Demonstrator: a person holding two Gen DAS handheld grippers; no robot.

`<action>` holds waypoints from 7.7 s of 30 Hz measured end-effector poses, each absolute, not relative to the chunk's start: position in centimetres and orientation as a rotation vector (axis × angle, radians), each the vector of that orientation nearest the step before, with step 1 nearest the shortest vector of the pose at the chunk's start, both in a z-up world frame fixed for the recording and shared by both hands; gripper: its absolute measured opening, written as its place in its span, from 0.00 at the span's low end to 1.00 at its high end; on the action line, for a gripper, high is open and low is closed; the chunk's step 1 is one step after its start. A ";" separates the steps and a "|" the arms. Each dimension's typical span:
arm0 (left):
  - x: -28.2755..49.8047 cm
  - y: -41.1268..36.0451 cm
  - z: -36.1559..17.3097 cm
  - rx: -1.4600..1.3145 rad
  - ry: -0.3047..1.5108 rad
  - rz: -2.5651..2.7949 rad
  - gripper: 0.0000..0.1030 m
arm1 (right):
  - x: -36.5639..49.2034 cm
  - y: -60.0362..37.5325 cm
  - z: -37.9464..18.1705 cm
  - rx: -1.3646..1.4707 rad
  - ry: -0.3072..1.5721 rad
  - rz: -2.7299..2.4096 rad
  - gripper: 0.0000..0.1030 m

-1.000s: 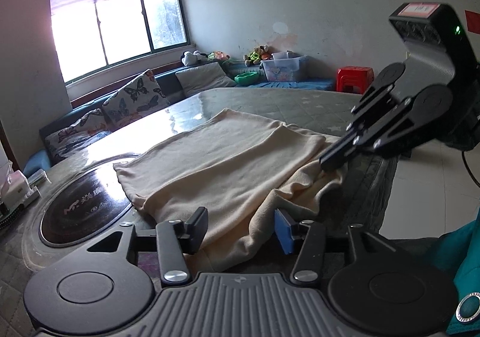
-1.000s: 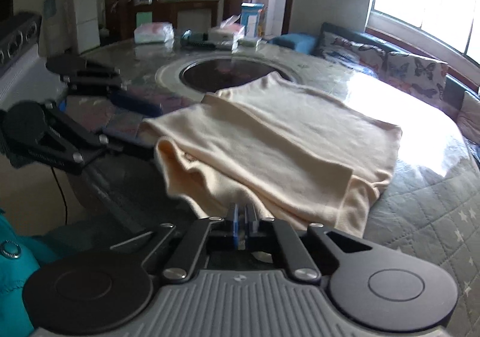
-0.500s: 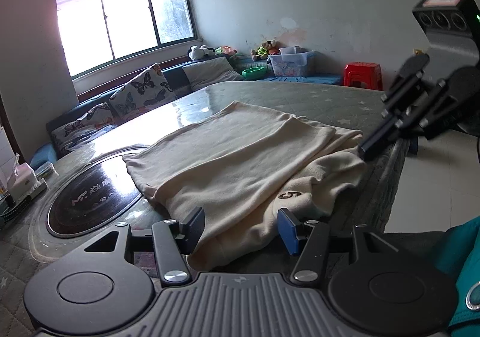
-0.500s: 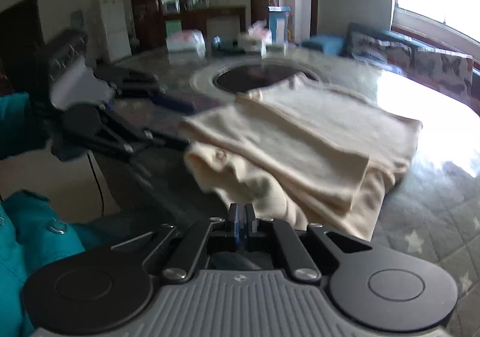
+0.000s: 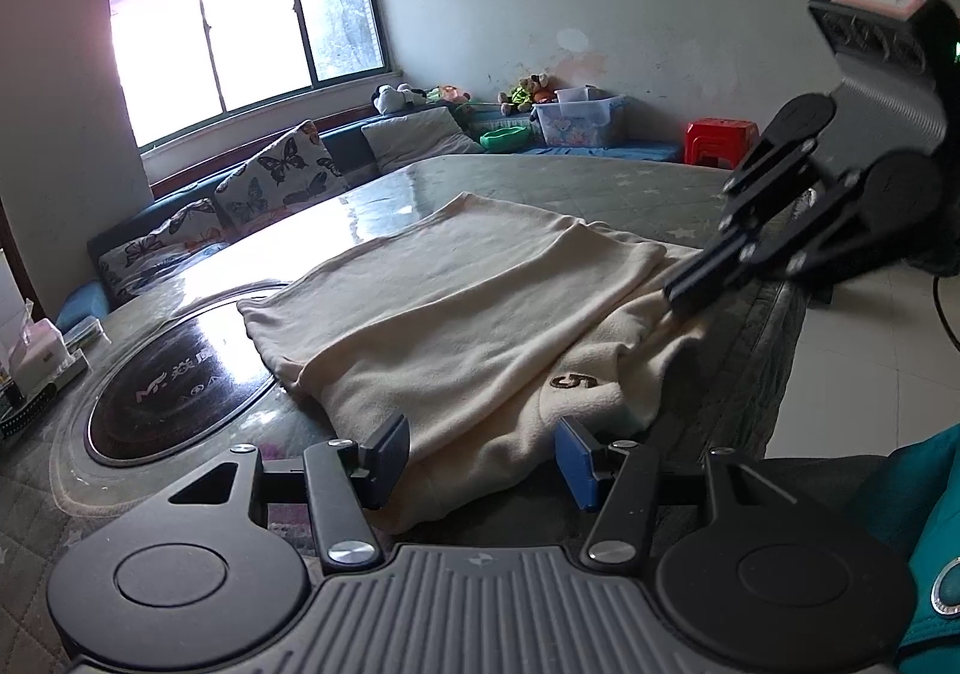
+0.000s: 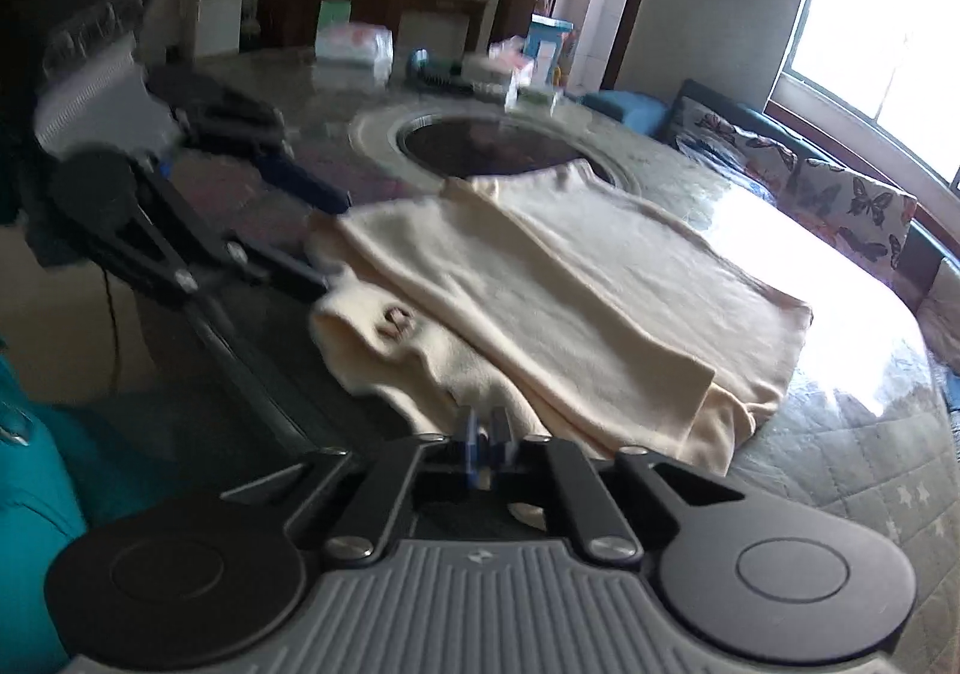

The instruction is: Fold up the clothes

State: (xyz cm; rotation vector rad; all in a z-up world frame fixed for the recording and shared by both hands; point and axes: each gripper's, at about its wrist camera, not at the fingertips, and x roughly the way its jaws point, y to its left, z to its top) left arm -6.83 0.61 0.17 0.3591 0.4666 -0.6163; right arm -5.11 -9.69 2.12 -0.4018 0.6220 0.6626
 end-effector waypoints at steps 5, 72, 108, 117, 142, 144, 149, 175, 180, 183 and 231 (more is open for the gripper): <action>-6.8 0.7 0.1 0.359 0.469 -0.615 0.56 | -5.2 -12.1 3.2 -0.249 0.623 0.696 0.01; -5.7 0.7 -0.7 0.489 0.428 -0.635 0.45 | -1.0 -11.5 0.9 -0.393 0.623 0.659 0.13; -5.3 2.9 5.6 0.331 0.401 -0.611 0.05 | -2.7 -12.2 8.3 -0.337 0.580 0.730 0.09; 5.2 1.0 5.3 0.344 0.468 -0.503 0.05 | 7.5 -11.9 9.0 -0.294 0.649 0.712 0.09; 9.6 -0.1 3.2 0.143 0.579 -0.381 0.17 | 16.2 -10.8 2.1 -0.056 0.723 0.471 0.20; 8.6 -0.8 3.4 0.134 0.587 -0.417 0.18 | 17.2 -10.2 1.1 -0.054 0.764 0.446 0.20; 6.9 -2.6 2.4 0.157 0.606 -0.463 0.35 | 17.8 -9.9 0.9 -0.038 0.769 0.423 0.20; 4.5 -2.2 2.1 0.051 0.586 -0.411 0.42 | 8.8 -8.8 3.7 -0.233 0.647 0.573 0.20; 3.7 -2.7 1.1 0.078 0.601 -0.409 0.43 | 5.6 -8.6 2.3 -0.275 0.607 0.574 0.20; 3.7 -2.7 0.3 0.087 0.602 -0.398 0.43 | 5.0 -8.4 0.9 -0.278 0.599 0.553 0.19; 3.8 -2.4 -0.6 0.057 0.590 -0.388 0.89 | 14.2 -13.9 1.3 -0.030 0.685 0.345 0.19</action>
